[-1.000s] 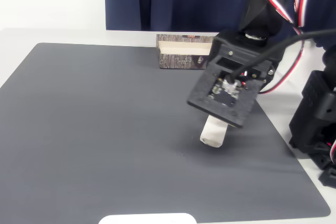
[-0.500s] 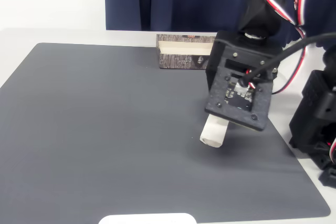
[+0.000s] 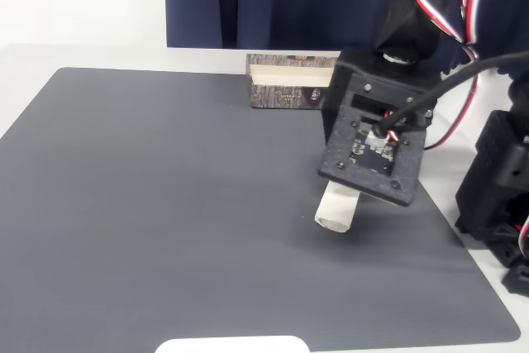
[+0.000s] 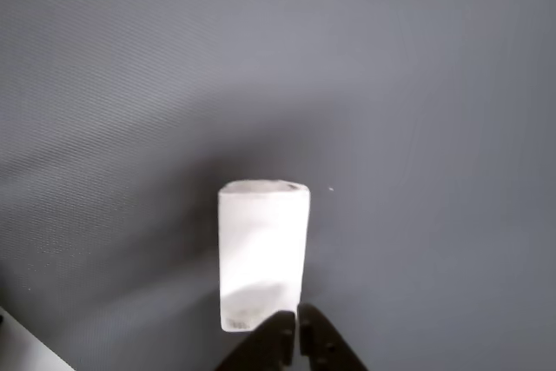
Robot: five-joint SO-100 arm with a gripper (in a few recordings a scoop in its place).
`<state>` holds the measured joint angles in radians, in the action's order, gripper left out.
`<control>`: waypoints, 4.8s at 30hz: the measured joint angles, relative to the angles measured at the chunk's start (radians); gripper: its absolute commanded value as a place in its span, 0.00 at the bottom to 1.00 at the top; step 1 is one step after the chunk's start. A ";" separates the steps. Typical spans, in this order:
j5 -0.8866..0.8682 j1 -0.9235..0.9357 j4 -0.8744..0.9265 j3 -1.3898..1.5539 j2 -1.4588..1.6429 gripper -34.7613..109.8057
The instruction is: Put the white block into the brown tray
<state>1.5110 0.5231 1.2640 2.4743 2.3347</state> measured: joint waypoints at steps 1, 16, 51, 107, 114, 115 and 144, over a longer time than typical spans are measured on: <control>0.000 0.000 0.000 0.000 0.000 0.29; 0.000 0.009 0.017 -0.011 0.000 0.56; 0.000 -0.002 -0.074 -0.028 -0.133 0.61; 0.000 -0.002 -0.244 0.041 -0.172 0.59; 0.000 -0.002 -0.244 0.048 -0.175 0.58; 0.000 -0.002 -0.244 0.049 -0.176 0.58; 0.000 -0.003 -0.253 0.052 -0.202 0.46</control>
<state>1.5110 0.5200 1.0109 2.5265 2.1322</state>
